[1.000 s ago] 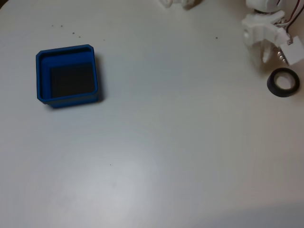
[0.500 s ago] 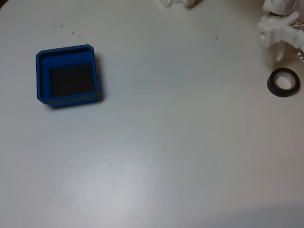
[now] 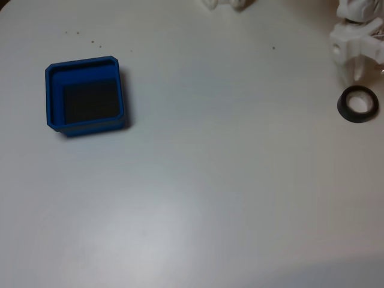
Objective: Pick the black tape roll and drop it in the blue box
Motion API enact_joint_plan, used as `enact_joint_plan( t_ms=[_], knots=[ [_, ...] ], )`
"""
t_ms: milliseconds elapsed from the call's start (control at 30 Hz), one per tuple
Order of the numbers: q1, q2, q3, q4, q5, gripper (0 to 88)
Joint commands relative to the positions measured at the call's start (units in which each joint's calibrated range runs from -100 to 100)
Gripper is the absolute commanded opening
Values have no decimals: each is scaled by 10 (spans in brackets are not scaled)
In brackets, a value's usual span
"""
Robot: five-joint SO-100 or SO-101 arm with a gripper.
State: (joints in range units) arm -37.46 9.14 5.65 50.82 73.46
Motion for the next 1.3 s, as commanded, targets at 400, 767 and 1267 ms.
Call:
enact_joint_plan(
  t_ms=[400, 767, 1267],
  knots=[
    [-10, 1, -66, 2, 4, 8],
    [-9, 3, -63, 2, 3, 8],
    [-4, 50, -62, 2, -2, 39]
  ],
)
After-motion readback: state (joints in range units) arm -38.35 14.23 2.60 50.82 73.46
